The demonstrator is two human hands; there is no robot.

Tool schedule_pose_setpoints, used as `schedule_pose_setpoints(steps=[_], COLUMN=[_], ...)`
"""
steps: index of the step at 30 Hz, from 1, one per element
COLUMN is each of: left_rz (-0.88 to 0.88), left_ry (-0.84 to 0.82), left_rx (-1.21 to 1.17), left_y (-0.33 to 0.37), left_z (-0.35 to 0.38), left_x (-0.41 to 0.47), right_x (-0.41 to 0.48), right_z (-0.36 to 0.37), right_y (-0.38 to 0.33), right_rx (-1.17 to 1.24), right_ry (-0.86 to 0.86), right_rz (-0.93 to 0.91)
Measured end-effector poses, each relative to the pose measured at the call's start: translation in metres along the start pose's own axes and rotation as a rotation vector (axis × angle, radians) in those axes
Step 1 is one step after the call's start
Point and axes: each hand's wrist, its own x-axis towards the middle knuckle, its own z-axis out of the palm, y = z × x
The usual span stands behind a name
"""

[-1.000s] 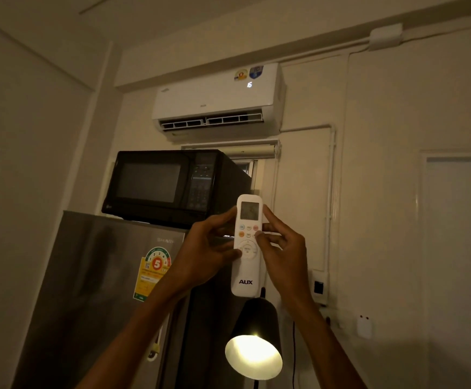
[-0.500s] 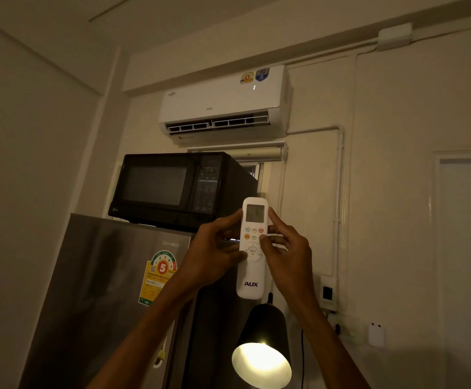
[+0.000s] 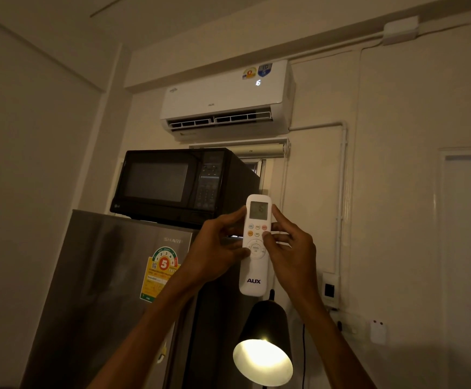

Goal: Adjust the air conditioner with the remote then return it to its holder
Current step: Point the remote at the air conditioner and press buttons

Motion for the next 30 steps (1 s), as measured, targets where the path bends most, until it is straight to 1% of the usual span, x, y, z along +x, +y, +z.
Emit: schedule_pose_setpoints(steps=[5,12,15,25,30], left_rz=[0.005,-0.001,0.006,0.001,-0.005], left_ry=[-0.016,-0.034,-0.043,-0.094,-0.108], left_rx=[-0.007,-0.007,-0.015,-0.031,-0.053], left_y=[0.001,0.001,0.001,0.002,-0.001], left_z=[0.002,0.002,0.003,0.004,0.006], left_x=[-0.001,-0.003,-0.005,-0.006,-0.006], right_x=[-0.001,-0.006,-0.006,-0.007,-0.007], right_z=[-0.004,-0.011,-0.013,-0.016,-0.015], right_y=[0.002,0.002,0.003,0.007,0.006], right_rx=[0.017,0.059,0.061,0.078,0.062], right_ry=[-0.039,-0.172,-0.199,-0.176,-0.104], right_rz=[0.007,0.071,0.084,0.080,0.033])
